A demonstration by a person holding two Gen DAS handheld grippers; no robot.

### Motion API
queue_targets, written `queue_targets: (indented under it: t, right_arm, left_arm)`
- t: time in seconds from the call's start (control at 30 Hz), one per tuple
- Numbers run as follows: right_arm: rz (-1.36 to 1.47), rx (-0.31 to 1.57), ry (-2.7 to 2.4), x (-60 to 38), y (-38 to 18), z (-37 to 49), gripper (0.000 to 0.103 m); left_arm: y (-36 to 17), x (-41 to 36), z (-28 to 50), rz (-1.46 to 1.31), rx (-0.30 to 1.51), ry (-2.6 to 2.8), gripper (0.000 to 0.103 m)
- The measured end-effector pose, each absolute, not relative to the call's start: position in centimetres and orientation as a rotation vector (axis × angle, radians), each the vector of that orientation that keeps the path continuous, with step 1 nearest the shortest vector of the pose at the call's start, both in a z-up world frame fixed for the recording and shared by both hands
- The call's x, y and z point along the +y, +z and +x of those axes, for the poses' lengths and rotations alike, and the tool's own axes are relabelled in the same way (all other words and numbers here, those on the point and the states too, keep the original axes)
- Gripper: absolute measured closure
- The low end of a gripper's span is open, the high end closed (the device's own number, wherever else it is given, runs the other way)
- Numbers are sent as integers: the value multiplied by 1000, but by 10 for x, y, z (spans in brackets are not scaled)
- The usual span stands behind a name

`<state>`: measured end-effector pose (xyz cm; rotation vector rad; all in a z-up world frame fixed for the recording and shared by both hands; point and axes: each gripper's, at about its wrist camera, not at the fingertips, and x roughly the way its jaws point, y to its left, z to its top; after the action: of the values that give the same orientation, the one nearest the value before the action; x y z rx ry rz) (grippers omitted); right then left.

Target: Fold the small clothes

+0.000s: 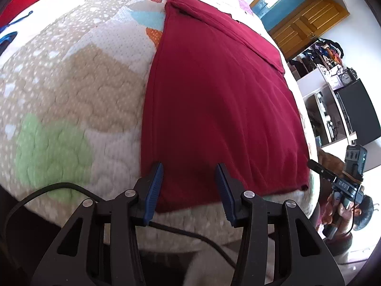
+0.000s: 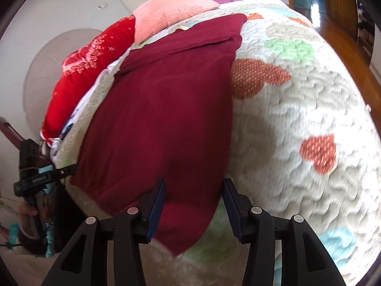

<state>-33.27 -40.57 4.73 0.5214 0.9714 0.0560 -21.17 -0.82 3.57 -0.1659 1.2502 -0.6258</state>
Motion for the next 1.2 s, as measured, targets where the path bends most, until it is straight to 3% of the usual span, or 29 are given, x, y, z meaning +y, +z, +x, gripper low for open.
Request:
queue_targets:
  t: [0.67, 0.7, 0.77, 1.0, 1.07, 1.13, 1.17, 1.2]
  right_arm:
    - [593, 996, 131, -400, 37, -346, 55]
    - [597, 998, 134, -401, 38, -346, 55]
    - [605, 1001, 144, -401, 38, -347, 54]
    - [669, 965, 230, -398, 27, -344, 52]
    - [697, 900, 245, -398, 24, -344, 56]
    - [747, 880, 258, -399, 17, -341, 70]
    - [760, 870, 273, -400, 16, -339, 73]
    - [766, 860, 286, -400, 17, -338, 78]
  left_arm:
    - [44, 8, -213, -171, 1309, -643, 58]
    - [43, 4, -214, -150, 1306, -636, 57]
    - [38, -5, -212, -144, 1318, -625, 46]
    - [37, -19, -208, -160, 1305, -654, 44]
    - [38, -20, -209, -156, 1298, -674, 72]
    - [38, -21, -208, -161, 1305, -682, 85]
    - [39, -22, -208, -156, 1305, -685, 91]
    - [41, -22, -207, -155, 1307, -697, 91]
